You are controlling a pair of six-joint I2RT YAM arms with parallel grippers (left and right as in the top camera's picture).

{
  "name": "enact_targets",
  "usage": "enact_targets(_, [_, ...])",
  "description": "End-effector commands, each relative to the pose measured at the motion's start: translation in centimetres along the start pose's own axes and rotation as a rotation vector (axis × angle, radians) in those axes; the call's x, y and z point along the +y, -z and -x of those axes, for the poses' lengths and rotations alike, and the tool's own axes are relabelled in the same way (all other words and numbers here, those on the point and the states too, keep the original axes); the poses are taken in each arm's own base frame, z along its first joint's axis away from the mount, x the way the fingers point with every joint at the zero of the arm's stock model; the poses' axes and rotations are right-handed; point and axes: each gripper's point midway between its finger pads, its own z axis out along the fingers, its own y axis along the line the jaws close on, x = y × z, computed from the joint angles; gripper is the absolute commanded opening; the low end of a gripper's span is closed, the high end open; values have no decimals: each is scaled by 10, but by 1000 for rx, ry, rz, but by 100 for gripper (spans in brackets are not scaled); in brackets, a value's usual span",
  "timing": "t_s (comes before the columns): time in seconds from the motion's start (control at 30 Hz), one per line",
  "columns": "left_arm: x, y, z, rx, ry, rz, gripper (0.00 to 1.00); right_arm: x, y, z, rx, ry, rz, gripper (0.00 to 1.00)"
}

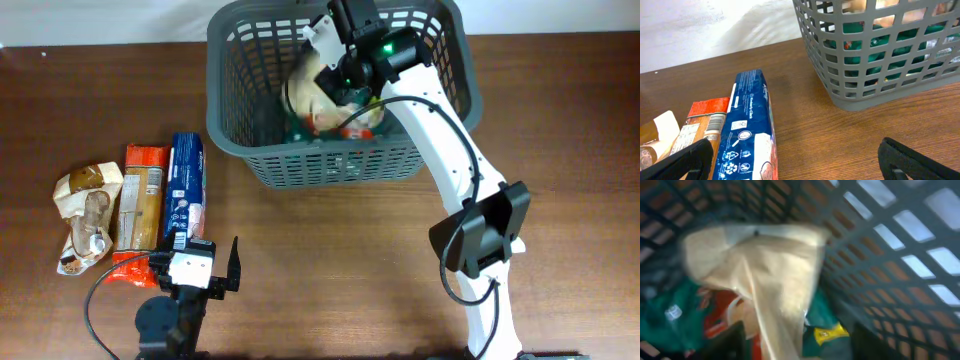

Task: Pack container
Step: 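Carry the beige pouch over the basket and release it, then grasp the mint-green packet with the right gripper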

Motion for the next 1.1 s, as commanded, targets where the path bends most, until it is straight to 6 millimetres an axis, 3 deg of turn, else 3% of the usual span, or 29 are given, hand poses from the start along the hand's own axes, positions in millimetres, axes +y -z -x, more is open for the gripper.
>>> enact_targets(0.0, [-2,0,0,-5,7,-10,99,-41,72,16,-59,-13,-219,72])
enact_targets(0.07, [-2,0,0,-5,8,-11,99,-68,125,16,-115,-53,-306,75])
enact_targets(0.13, [-2,0,0,-5,8,-10,99,-91,161,5,-141,-96,-352,76])
enact_targets(0.23, [-2,0,0,-5,8,-10,99,-138,204,-35,-149,-235,-410,75])
enact_targets(0.33, [-2,0,0,-5,8,-10,99,-193,232,-108,-110,-384,-495,75])
enact_targets(0.4, [-2,0,0,-5,8,-10,99,-216,235,-161,-74,-479,-520,76])
enact_targets(0.5, [-2,0,0,-5,8,-10,99,-229,219,-238,-53,-674,-475,76])
enact_targets(0.53, [-2,0,0,-5,8,-10,99,-224,206,-262,-46,-725,-426,76])
enact_targets(0.63, [-2,0,0,-5,8,-10,99,-199,167,-307,29,-807,-318,75])
enact_targets(0.83, [-2,0,0,-5,8,-10,99,-140,90,-359,227,-824,-182,79])
enact_targets(1.07, [-2,0,0,-5,8,-10,99,-97,45,-405,395,-846,-77,81])
